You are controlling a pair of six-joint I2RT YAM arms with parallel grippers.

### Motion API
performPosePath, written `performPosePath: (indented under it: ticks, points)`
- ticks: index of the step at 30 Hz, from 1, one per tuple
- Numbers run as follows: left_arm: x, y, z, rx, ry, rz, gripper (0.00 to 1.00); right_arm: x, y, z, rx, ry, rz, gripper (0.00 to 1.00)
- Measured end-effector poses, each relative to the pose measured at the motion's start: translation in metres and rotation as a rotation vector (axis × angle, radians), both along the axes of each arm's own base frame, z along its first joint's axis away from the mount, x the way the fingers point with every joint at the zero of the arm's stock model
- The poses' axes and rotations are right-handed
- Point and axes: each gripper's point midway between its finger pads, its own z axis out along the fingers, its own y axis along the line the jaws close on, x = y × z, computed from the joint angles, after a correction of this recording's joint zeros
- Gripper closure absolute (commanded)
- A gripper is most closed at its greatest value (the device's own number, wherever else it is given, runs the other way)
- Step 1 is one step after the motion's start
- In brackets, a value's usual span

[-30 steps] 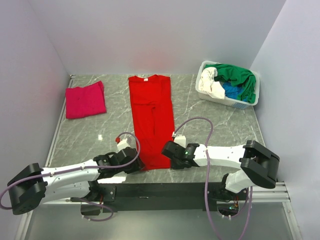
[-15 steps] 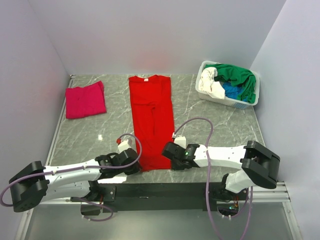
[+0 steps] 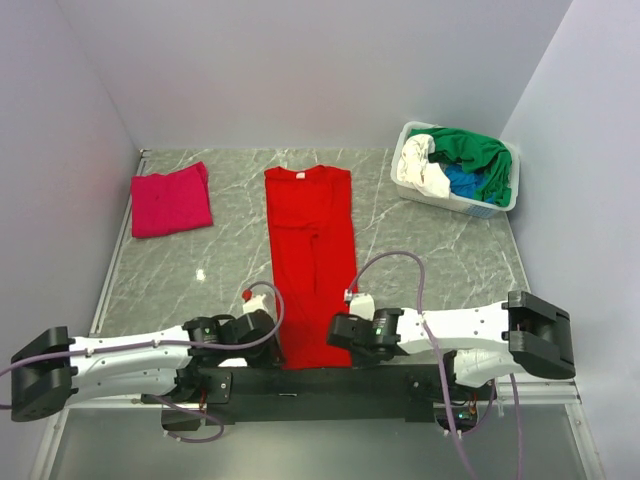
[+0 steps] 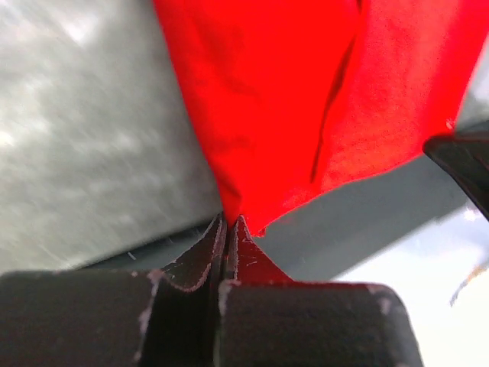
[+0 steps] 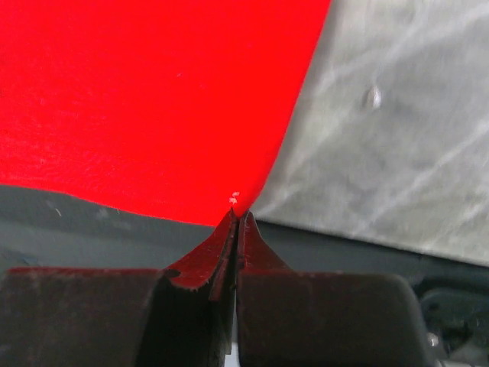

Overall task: Fold and stack the t-shirts
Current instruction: Fold the tshirt

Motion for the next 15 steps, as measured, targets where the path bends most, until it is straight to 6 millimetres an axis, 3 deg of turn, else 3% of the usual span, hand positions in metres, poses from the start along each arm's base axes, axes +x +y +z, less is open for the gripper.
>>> performPosePath:
  ticks: [7, 12, 15]
  points:
    - [-0.025, -0.018, 0.021, -0.129, 0.040, -0.043, 0.99, -0.014, 0.005, 0.018, -0.009, 0.007, 0.003, 1.00]
    - [-0.021, -0.026, 0.042, -0.262, 0.024, 0.023, 1.00, -0.003, 0.017, 0.041, 0.030, -0.038, -0.019, 1.00]
    - [-0.010, -0.031, 0.053, -0.319, -0.013, 0.071, 1.00, 0.015, 0.021, 0.052, 0.044, -0.075, -0.047, 1.00]
